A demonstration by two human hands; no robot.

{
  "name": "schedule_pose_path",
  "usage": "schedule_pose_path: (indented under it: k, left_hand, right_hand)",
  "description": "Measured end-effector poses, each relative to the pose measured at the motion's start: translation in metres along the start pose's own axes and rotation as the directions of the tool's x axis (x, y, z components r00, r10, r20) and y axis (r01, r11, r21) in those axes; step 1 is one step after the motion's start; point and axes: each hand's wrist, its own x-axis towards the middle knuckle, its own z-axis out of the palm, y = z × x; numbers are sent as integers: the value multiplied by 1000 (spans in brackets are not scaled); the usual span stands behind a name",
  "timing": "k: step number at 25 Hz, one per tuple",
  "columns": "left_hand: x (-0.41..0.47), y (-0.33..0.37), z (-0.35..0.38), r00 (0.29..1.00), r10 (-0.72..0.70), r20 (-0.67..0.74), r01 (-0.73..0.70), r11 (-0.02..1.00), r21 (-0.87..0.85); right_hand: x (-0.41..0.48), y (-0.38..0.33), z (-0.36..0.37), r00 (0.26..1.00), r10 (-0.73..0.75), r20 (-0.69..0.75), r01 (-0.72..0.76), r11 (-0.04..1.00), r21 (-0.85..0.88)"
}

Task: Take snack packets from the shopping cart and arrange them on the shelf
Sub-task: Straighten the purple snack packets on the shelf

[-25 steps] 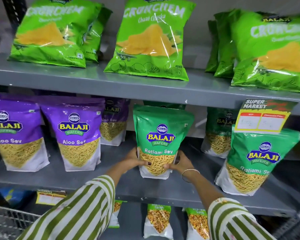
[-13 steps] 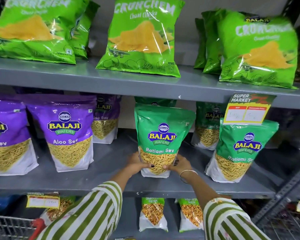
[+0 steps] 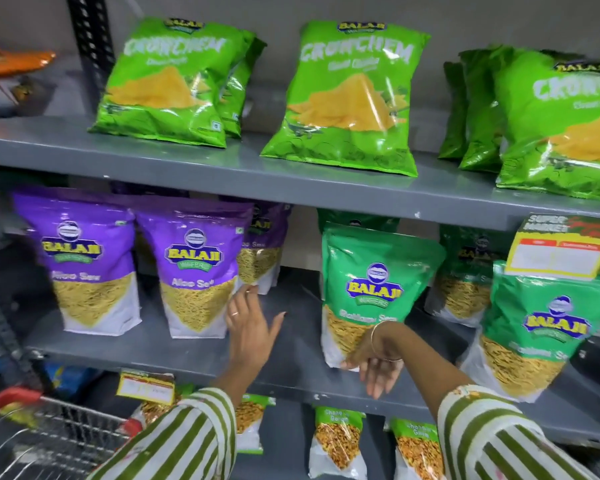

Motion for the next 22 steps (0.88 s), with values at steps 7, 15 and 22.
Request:
schedule_pose_path:
  k: [7,15,22]
  left_hand:
    - [52,-149,-51,940,-341,23,313,831,-460]
    - [76,-195,-37,846,-281,454,501,711,-493]
    - [50,-148,-56,852,-211,479,434,798,-419]
  right_hand:
    - [25,-175,52,622,-534,-573,633,773,-33]
    - [42,-211,70,437,-601,-669,896,225,383]
    - [30,-169,82,486,-535,-691,872,255,417]
